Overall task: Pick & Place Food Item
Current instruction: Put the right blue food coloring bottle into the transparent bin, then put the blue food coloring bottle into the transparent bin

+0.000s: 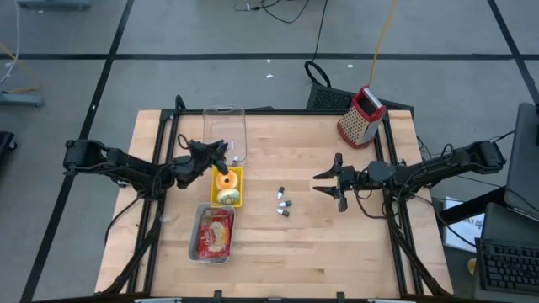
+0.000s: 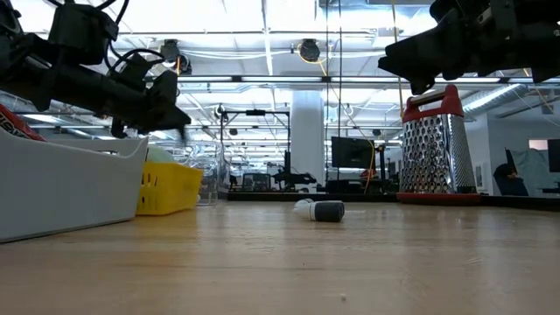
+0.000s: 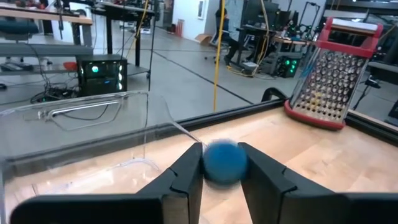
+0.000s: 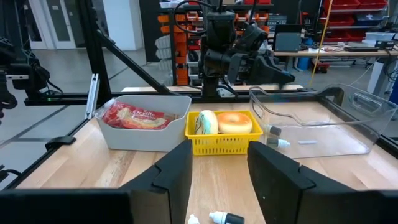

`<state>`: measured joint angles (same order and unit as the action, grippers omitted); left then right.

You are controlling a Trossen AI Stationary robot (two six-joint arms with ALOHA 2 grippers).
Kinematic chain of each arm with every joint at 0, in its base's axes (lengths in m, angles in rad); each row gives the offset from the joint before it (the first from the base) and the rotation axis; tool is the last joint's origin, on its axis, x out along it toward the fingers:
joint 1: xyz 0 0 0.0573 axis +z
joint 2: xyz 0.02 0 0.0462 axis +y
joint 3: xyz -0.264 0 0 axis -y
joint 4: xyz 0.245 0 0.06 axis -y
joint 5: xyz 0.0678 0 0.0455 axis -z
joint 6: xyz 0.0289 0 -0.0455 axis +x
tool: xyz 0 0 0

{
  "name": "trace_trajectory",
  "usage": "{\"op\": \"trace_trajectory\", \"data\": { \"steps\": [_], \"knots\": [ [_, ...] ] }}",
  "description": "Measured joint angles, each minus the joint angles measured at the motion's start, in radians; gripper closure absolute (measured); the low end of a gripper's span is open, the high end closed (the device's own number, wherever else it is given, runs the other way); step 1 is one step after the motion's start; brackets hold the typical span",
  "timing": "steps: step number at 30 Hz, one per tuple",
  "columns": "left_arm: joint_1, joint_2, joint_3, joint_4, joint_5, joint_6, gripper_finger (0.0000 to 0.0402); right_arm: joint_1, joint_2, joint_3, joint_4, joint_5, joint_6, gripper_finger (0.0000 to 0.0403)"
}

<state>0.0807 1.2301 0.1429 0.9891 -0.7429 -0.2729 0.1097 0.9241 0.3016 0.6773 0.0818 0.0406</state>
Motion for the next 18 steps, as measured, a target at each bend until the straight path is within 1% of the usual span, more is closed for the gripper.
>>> {"op": "trace_trajectory", "data": {
  "steps": [5,9,11,14,18],
  "knots": [
    [0.0,0.0,0.0,0.001,0.0,-0.028,0.0299,0.0,0.0,0.0,0.0,0.0,0.0,0.0258],
    [0.0,0.0,0.0,0.002,0.0,-0.024,0.0298,0.0,0.0,0.0,0.0,0.0,0.0,0.0257],
    [0.0,0.0,0.0,0.001,-0.007,-0.021,0.0291,0.0,0.0,0.0,0.0,0.0,0.0,0.0257],
    [0.0,0.0,0.0,0.002,-0.019,-0.014,0.0264,0.0,0.001,0.0,0.0,0.0,0.0,0.0257],
    [-0.003,0.0,0.0,0.006,-0.013,-0.011,0.0211,0.003,0.026,0.0,0.014,-0.001,0.0,0.0257]
  ]
}}
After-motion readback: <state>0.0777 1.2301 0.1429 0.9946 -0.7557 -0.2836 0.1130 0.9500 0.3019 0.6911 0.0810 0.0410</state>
